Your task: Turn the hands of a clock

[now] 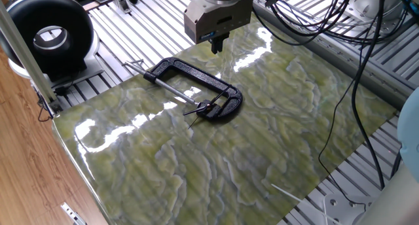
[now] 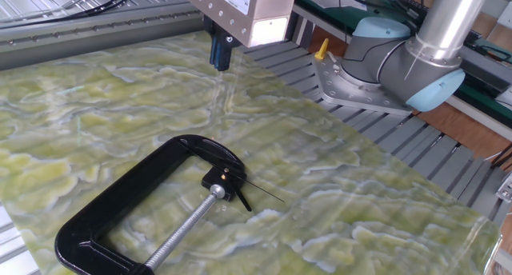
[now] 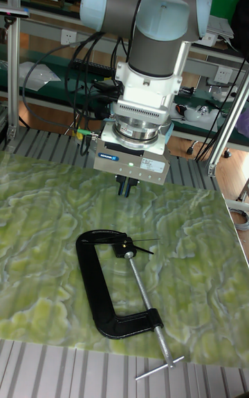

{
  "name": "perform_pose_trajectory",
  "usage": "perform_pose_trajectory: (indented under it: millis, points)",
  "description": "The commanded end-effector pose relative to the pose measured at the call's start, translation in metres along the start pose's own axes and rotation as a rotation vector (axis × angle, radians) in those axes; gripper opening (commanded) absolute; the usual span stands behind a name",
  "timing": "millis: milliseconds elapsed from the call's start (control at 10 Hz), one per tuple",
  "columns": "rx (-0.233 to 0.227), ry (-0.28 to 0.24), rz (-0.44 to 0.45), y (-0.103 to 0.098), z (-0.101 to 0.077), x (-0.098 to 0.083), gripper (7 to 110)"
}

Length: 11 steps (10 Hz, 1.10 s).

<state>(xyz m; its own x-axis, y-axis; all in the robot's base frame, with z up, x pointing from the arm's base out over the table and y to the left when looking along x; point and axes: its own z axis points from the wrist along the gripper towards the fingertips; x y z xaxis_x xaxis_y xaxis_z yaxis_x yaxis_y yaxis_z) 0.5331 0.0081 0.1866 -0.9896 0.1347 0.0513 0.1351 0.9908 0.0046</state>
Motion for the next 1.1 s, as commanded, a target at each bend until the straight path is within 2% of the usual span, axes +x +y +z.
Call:
perform_pose_trajectory:
  millis: [0,100,300,500,600,800,900,1000]
  points:
    - [-0.014,0.045,-0.011,0.003,-0.001,0.011,7]
    - [-0.033,0.071,-0.010,0.008,-0.002,0.018,7]
    - [-0.050,0.080,-0.022,0.012,-0.002,0.020,7]
    - [-0.025,0.044,-0.063,0.005,-0.001,0.011,7]
    - [-0.034,0.030,-0.061,0.008,-0.001,0.008,7]
    - [-0.098,-0.031,-0.064,0.024,-0.002,-0.007,7]
    - [-0.099,-0.062,-0.075,0.025,-0.003,-0.015,7]
    - [-0.076,-0.077,-0.079,0.019,-0.003,-0.019,7]
